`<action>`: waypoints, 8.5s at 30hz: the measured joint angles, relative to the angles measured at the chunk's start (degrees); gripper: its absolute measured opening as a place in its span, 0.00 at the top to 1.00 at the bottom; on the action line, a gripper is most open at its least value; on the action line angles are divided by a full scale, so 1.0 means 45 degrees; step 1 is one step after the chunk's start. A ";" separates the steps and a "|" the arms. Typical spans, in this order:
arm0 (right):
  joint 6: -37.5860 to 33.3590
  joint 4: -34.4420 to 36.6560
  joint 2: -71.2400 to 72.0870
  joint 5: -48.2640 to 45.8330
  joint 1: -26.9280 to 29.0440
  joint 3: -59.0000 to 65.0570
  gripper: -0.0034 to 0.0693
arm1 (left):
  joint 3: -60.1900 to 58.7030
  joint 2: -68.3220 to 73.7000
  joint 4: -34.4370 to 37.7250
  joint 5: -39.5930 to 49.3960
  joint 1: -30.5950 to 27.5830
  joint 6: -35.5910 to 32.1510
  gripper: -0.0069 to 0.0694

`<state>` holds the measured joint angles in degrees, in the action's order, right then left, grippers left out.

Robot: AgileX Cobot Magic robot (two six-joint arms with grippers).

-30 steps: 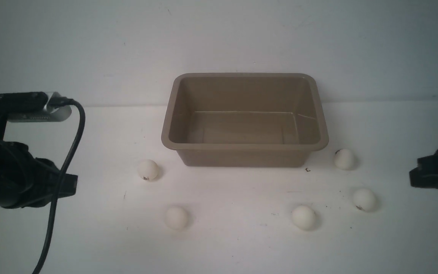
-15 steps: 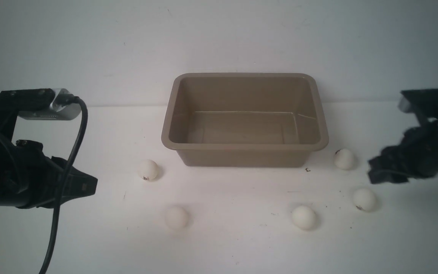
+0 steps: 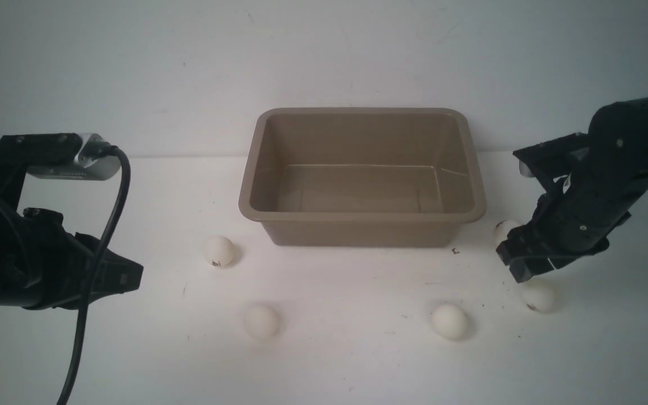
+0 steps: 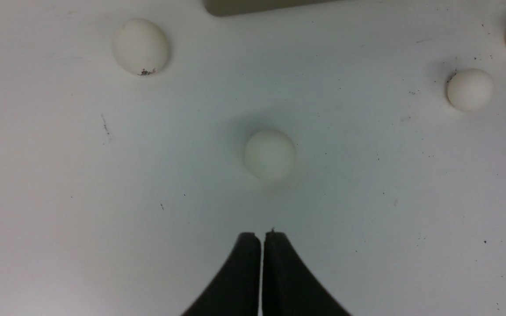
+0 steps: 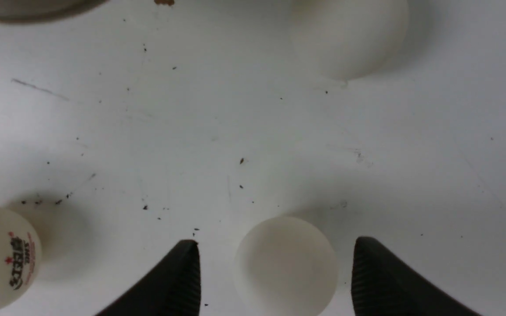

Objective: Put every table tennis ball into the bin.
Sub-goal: Use the right arm to clamp the table tennis ball closest to it, then use the right arm to put the table tennis ball into the box, then use the right arm to clamp the table tennis ball closest to it, then use the right arm to put the table tennis ball into the box, then use the right arm to clamp the table tennis ball closest to it

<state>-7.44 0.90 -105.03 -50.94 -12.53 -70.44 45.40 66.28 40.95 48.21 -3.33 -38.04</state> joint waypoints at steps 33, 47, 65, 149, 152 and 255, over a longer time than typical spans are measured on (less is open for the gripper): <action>0.0387 -0.0267 -0.1280 -0.0616 -0.0055 -0.0039 0.34 | 0.0000 0.0000 -0.0519 -0.0062 0.0000 -0.0006 0.91; 0.0365 -0.0640 -0.0203 -0.1087 -0.0055 -0.0116 0.46 | 0.0000 0.0000 -0.0559 -0.0076 0.0000 -0.0006 0.91; -0.0282 0.0581 -0.3090 -0.3571 -0.1947 -0.9148 0.46 | 0.0000 0.0000 -0.0559 -0.0076 0.0000 -0.0006 0.91; -0.3172 0.1309 -0.3522 -0.2302 0.0708 -0.5456 0.28 | 0.0000 0.0000 -0.1574 -0.0041 0.0000 0.0006 0.91; -0.3260 0.1309 -0.3800 -0.2311 0.0708 -0.5456 0.28 | 0.0000 0.0000 -0.1574 -0.0041 0.0000 0.0006 0.91; -0.3302 0.4493 0.2264 0.0151 -0.1582 0.1289 0.47 | 0.0000 0.0000 -0.1577 0.0286 0.0000 0.0028 0.91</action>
<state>-22.30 21.11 -94.84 -50.26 -19.64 -64.64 45.40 66.28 33.85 49.49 -3.33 -37.91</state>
